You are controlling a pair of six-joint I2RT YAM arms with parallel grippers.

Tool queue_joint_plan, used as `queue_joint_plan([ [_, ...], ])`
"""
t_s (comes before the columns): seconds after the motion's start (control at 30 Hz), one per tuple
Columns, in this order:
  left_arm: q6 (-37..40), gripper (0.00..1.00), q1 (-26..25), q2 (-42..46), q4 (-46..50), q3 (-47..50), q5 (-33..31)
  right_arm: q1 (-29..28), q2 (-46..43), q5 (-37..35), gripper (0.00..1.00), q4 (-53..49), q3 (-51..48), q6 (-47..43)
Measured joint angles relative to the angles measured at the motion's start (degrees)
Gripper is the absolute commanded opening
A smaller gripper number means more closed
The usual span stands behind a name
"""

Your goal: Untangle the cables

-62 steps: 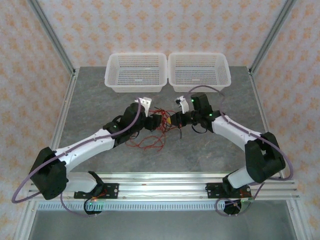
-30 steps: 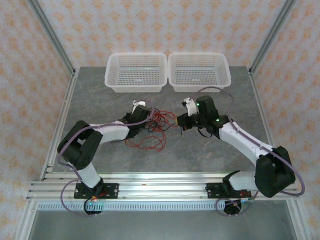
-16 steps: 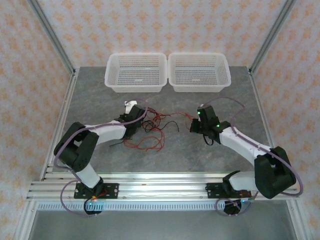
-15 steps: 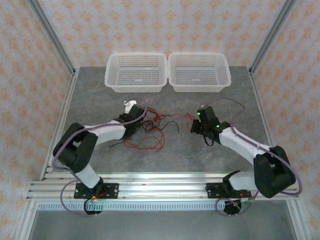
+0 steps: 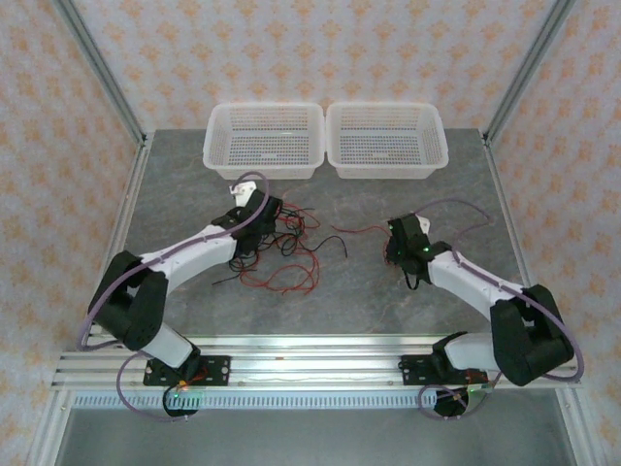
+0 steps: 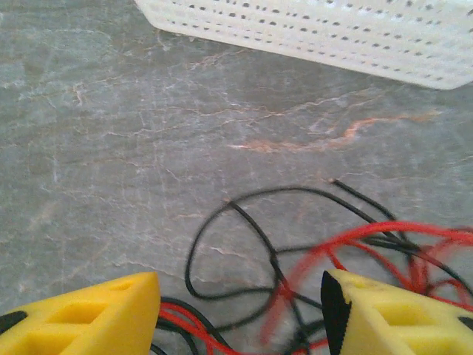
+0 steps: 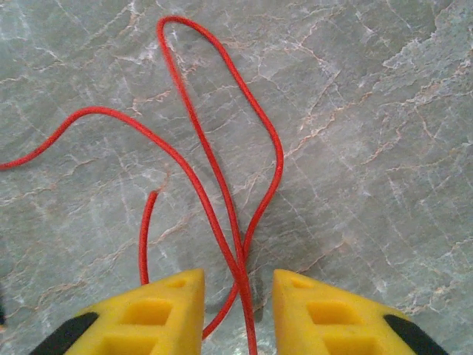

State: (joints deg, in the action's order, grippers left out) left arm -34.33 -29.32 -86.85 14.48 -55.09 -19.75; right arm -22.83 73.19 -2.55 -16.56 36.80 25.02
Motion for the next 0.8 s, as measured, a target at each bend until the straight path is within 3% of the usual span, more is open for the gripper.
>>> queue_joint_plan([
  [0.2,-1.49,0.67,-4.72,6.71,4.33,-3.67,1.57,-0.79,-4.20,3.87,0.32,-0.74,1.40,-1.42],
  [0.4,-2.34,0.69,-7.10,12.68,7.93,-6.71,1.73,-6.95,-3.52,8.98,0.39,-1.11,7.13,-2.73],
  [0.57,-2.80,0.69,-7.82,15.80,10.82,-6.73,1.77,-9.64,4.28,9.62,0.45,-2.45,14.21,-6.43],
  [0.8,-3.32,0.69,-8.57,19.71,11.61,-4.00,3.43,-8.41,19.26,0.42,0.48,-10.05,25.86,-17.51],
])
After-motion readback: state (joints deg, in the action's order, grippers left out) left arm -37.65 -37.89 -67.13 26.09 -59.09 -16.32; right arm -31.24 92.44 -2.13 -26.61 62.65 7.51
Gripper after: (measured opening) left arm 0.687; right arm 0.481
